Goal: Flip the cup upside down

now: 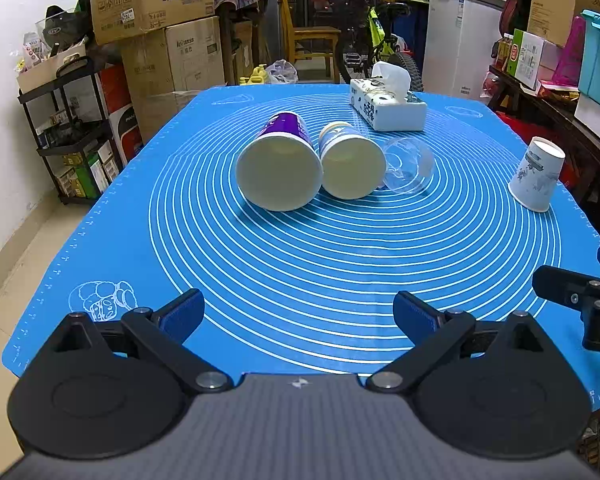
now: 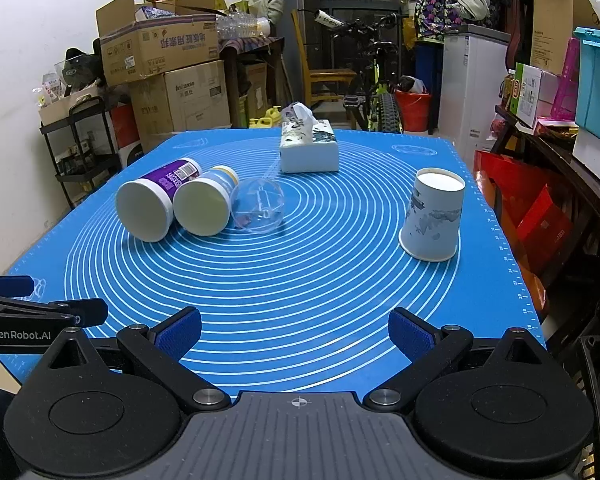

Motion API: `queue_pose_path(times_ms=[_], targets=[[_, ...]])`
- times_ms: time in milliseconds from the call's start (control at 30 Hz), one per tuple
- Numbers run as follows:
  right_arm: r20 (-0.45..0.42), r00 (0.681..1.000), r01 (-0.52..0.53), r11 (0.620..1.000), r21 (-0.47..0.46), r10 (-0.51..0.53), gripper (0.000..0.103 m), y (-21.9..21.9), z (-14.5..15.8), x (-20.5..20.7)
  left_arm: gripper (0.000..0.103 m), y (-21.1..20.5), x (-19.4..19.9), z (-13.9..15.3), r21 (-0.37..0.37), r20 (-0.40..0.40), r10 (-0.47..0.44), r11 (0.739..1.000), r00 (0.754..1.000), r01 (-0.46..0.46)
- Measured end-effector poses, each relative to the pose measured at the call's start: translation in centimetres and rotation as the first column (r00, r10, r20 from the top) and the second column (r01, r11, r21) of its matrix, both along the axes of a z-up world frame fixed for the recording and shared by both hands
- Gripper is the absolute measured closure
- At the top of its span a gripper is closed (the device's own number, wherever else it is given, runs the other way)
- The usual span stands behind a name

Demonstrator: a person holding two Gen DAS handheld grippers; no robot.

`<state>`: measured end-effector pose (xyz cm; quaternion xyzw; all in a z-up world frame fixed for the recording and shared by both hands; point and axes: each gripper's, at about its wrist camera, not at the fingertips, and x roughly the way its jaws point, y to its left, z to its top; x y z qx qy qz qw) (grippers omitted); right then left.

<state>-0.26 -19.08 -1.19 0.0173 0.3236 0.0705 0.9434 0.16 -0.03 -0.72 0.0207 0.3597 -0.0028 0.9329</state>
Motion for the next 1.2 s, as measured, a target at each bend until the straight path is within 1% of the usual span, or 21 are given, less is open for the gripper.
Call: queue_pose_path(times_ms=[667, 1200], targets=[[0.002, 1.0, 0.003, 1.0, 0.001, -0.003, 0.003, -0.11, 0.07, -0.03, 0.003, 0.39, 0.12, -0.53, 0.005, -0.015, 0.001, 1.0, 1.0, 0.0], [-0.003, 1.0, 0.004, 1.0, 0.0, -0.004, 0.003, -0.17, 0.04, 0.03, 0.003, 0.24, 0.19, -0.35, 0.005, -0.018, 0.003, 1.0, 1.0, -0.002]])
